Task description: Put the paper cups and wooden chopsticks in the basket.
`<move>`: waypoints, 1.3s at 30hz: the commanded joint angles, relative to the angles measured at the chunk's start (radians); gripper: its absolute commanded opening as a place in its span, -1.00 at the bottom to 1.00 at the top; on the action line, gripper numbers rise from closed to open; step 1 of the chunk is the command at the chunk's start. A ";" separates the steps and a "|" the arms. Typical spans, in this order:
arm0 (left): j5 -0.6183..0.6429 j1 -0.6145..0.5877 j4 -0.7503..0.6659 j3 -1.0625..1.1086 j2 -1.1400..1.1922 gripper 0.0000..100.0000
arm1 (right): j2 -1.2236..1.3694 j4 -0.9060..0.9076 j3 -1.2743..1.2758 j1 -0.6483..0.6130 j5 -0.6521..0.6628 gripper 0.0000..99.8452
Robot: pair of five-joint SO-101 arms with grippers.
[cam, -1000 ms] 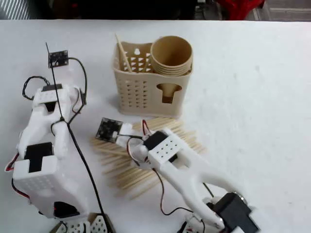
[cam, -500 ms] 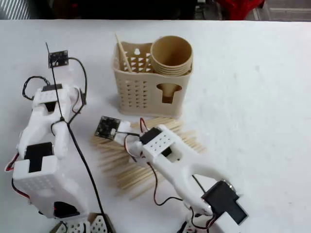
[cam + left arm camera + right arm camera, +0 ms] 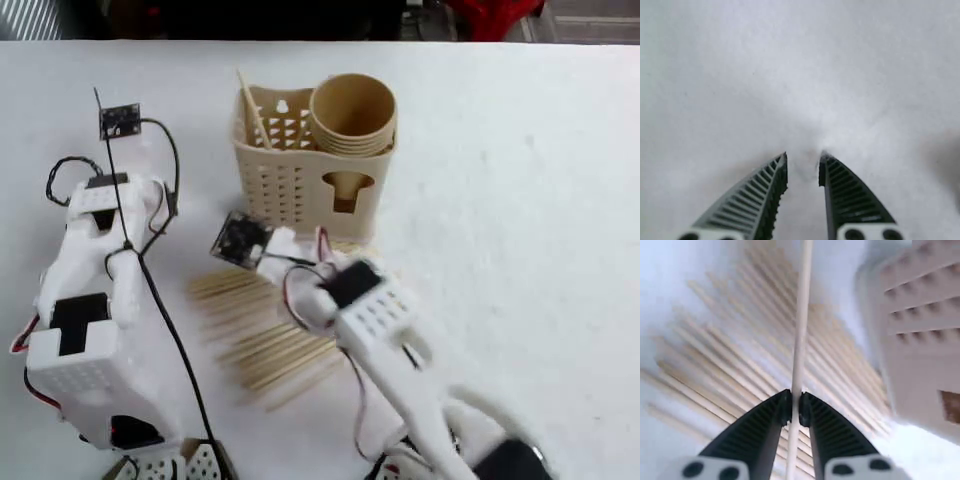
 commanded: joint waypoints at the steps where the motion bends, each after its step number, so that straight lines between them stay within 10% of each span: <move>1: -0.009 0.013 -0.020 -0.015 -0.002 -0.75 | -0.246 0.076 -0.092 0.008 -0.057 -0.97; 7: -0.009 0.013 -0.020 -0.015 -0.002 -0.75 | -0.315 0.096 -0.433 0.015 -0.135 -0.97; 13: -0.009 0.013 -0.018 -0.015 -0.002 -0.75 | -0.110 -0.297 -0.664 0.016 -0.252 -0.97; 19: -0.009 0.013 -0.015 -0.015 -0.002 -0.75 | 0.147 -0.644 -0.697 0.044 -0.221 -0.96; 39: -0.009 0.013 -0.020 -0.015 -0.002 -0.75 | 0.387 -0.814 -0.568 0.143 -0.229 -0.92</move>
